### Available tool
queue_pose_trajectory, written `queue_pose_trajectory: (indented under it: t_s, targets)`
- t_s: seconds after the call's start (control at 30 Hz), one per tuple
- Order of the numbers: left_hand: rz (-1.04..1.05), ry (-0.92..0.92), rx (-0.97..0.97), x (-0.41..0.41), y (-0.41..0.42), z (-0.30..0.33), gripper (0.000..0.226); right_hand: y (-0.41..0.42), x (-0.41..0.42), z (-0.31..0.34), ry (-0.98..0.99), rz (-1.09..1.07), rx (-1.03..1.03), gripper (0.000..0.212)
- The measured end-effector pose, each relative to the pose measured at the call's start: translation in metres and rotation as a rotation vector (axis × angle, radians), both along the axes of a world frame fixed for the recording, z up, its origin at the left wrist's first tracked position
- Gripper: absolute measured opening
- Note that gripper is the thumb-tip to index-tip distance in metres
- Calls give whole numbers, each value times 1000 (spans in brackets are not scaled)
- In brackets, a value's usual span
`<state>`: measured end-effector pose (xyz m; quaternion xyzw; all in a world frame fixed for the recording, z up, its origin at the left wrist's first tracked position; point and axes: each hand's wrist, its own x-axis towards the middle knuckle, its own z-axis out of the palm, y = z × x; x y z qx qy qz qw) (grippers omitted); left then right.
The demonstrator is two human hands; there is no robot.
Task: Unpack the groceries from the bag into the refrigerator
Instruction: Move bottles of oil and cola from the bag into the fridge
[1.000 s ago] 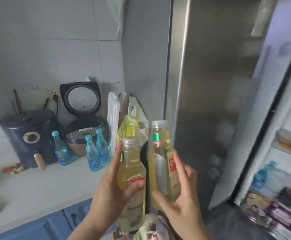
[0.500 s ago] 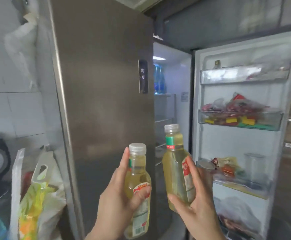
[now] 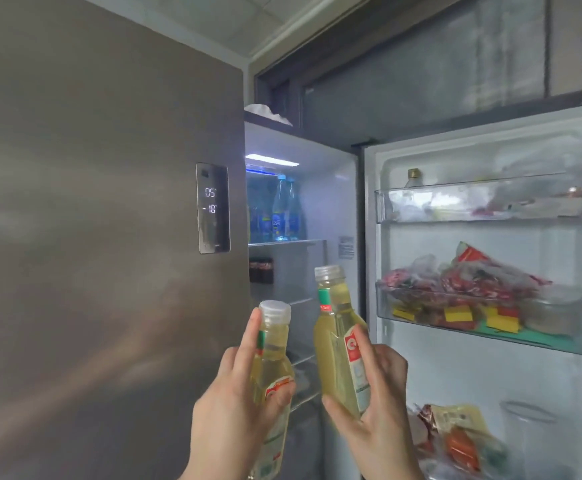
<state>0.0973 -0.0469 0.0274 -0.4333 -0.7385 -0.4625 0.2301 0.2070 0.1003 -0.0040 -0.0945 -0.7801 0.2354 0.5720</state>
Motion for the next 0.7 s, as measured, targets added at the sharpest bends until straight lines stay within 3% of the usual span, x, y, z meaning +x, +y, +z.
queue_pose_trajectory:
  t_s: [0.37, 0.7]
  targets:
    - [-19, 105, 138, -77, 128, 68, 101, 132, -94, 58, 124, 10, 25, 105]
    - [215, 201, 259, -133, 253, 150, 97, 258, -184, 134, 239, 111, 92, 103]
